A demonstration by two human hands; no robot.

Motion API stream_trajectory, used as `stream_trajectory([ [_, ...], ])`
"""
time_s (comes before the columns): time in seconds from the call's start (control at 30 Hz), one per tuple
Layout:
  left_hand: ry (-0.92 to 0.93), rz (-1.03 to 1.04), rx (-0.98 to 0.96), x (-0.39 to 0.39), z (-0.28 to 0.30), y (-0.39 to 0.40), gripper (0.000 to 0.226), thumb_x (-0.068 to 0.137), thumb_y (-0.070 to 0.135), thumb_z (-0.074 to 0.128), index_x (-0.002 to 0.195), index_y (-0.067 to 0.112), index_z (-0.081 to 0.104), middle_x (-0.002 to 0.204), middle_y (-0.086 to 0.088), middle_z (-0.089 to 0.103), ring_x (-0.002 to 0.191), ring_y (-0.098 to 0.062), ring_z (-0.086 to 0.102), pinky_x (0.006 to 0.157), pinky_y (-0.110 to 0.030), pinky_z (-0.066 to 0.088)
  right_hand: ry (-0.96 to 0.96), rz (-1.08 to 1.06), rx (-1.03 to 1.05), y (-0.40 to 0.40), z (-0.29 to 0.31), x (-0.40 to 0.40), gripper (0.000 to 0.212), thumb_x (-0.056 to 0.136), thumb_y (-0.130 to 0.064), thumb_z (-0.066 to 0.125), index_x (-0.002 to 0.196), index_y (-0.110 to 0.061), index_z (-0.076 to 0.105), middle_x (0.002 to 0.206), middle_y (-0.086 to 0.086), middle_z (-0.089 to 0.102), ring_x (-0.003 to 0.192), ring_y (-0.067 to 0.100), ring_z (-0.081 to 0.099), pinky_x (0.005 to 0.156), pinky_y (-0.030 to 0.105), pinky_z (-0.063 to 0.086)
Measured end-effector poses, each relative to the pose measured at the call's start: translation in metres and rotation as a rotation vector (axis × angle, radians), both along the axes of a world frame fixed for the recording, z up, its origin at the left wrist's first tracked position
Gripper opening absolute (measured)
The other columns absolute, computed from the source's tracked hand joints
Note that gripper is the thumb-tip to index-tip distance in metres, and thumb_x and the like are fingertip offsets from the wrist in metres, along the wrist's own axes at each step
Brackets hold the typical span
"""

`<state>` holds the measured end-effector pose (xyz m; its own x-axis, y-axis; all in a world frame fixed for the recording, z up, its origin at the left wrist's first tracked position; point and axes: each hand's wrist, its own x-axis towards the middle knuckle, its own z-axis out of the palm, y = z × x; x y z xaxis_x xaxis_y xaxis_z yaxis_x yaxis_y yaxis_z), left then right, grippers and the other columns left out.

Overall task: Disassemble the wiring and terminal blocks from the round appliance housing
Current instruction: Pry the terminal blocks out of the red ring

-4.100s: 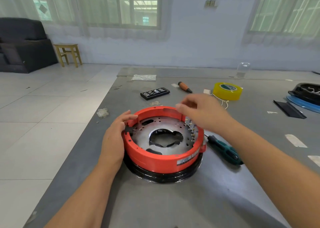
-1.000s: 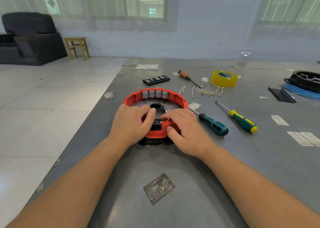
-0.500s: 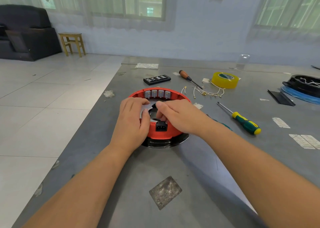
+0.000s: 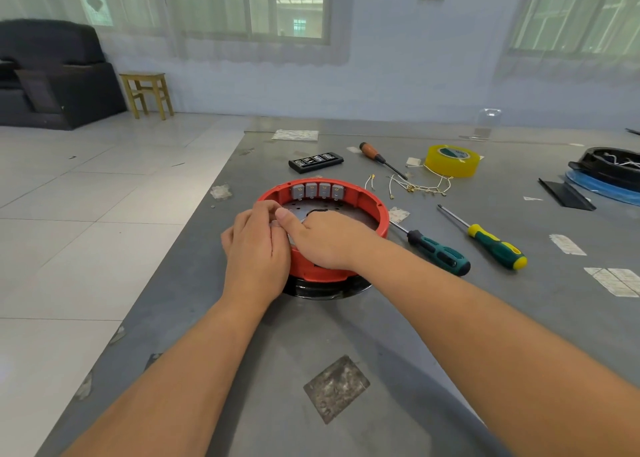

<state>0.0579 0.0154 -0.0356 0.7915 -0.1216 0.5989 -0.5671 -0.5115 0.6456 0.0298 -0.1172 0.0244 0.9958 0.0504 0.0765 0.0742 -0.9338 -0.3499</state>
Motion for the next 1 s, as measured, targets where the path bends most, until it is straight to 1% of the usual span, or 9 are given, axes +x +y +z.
stream_trajectory([
  [0.13, -0.013, 0.001, 0.007, -0.001, -0.002, 0.000, 0.033, 0.102, 0.037, 0.023, 0.112, 0.031, 0.054, 0.106, 0.013, 0.061, 0.107, 0.003, 0.039, 0.094, -0.025, 0.019, -0.019, 0.037, 0.034, 0.001, 0.001, -0.004, 0.071, 0.093, -0.078, 0.007, 0.051, -0.030, 0.039, 0.058, -0.008, 0.046, 0.064, 0.015, 0.048, 0.075, 0.038, 0.038],
  [0.3, 0.008, -0.008, 0.005, -0.003, -0.001, 0.000, 0.056, 0.090, 0.054, 0.018, 0.120, 0.027, 0.057, 0.105, 0.011, 0.062, 0.112, -0.001, 0.038, 0.091, -0.023, 0.019, -0.035, 0.034, -0.104, 0.011, 0.002, -0.012, 0.083, 0.080, -0.089, -0.001, 0.063, -0.024, 0.048, 0.074, 0.000, 0.052, 0.087, 0.028, 0.057, 0.080, 0.043, 0.042],
  [0.43, 0.042, -0.002, 0.002, 0.001, -0.004, 0.000, 0.055, 0.089, 0.053, 0.016, 0.120, 0.031, 0.055, 0.106, 0.005, 0.064, 0.119, -0.010, 0.041, 0.090, -0.008, 0.017, -0.089, -0.031, -0.128, 0.016, -0.005, -0.012, 0.089, 0.069, -0.094, -0.005, 0.059, -0.024, 0.049, 0.078, 0.003, 0.057, 0.085, 0.029, 0.059, 0.075, 0.042, 0.044],
  [0.5, 0.039, -0.005, -0.003, 0.002, -0.004, 0.000, 0.050, 0.092, 0.050, 0.018, 0.118, 0.031, 0.055, 0.104, 0.006, 0.064, 0.114, -0.005, 0.040, 0.090, -0.018, 0.020, -0.092, -0.050, -0.109, 0.016, -0.005, -0.013, 0.088, 0.069, -0.096, -0.003, 0.058, -0.024, 0.048, 0.073, 0.001, 0.055, 0.084, 0.028, 0.059, 0.075, 0.042, 0.045],
  [0.6, 0.019, -0.010, -0.018, 0.001, -0.002, 0.000, 0.043, 0.095, 0.040, 0.023, 0.117, 0.027, 0.057, 0.100, 0.008, 0.063, 0.106, -0.001, 0.037, 0.090, -0.028, 0.020, -0.129, -0.083, -0.121, 0.017, -0.009, -0.012, 0.088, 0.069, -0.097, -0.001, 0.060, -0.025, 0.048, 0.083, 0.003, 0.059, 0.086, 0.027, 0.058, 0.076, 0.043, 0.044],
  [0.7, 0.020, -0.012, -0.027, 0.000, -0.002, 0.001, 0.044, 0.095, 0.038, 0.025, 0.119, 0.025, 0.059, 0.098, 0.015, 0.057, 0.106, -0.005, 0.037, 0.092, -0.031, 0.022, -0.169, -0.116, -0.135, 0.018, -0.011, -0.012, 0.103, 0.069, -0.098, 0.001, 0.079, -0.020, 0.067, 0.098, 0.009, 0.068, 0.088, 0.029, 0.059, 0.074, 0.043, 0.041],
  [0.77, 0.023, -0.010, -0.027, -0.002, -0.001, 0.001, 0.045, 0.093, 0.038, 0.025, 0.118, 0.025, 0.060, 0.093, 0.022, 0.051, 0.103, -0.010, 0.041, 0.093, -0.033, 0.025, -0.192, -0.122, -0.146, 0.019, -0.012, -0.012, 0.099, 0.070, -0.098, 0.002, 0.081, -0.024, 0.066, 0.088, 0.006, 0.065, 0.084, 0.028, 0.056, 0.070, 0.041, 0.038],
  [0.83, 0.015, -0.017, -0.020, -0.003, 0.000, 0.001, 0.049, 0.088, 0.041, 0.022, 0.116, 0.026, 0.060, 0.092, 0.024, 0.050, 0.102, -0.012, 0.042, 0.091, -0.034, 0.026, -0.223, -0.130, -0.149, 0.020, -0.013, -0.013, 0.089, 0.070, -0.098, 0.003, 0.065, -0.023, 0.050, 0.068, -0.003, 0.050, 0.076, 0.027, 0.053, 0.064, 0.037, 0.035],
  [1.0, 0.002, -0.033, -0.004, -0.002, 0.000, 0.003, 0.065, 0.079, 0.050, 0.013, 0.117, 0.026, 0.060, 0.105, 0.010, 0.059, 0.112, -0.009, 0.042, 0.090, -0.030, 0.022, -0.331, -0.158, -0.147, 0.020, -0.015, -0.015, 0.082, 0.072, -0.098, 0.008, 0.055, -0.025, 0.040, 0.057, -0.007, 0.040, 0.053, 0.012, 0.035, 0.050, 0.028, 0.022],
])
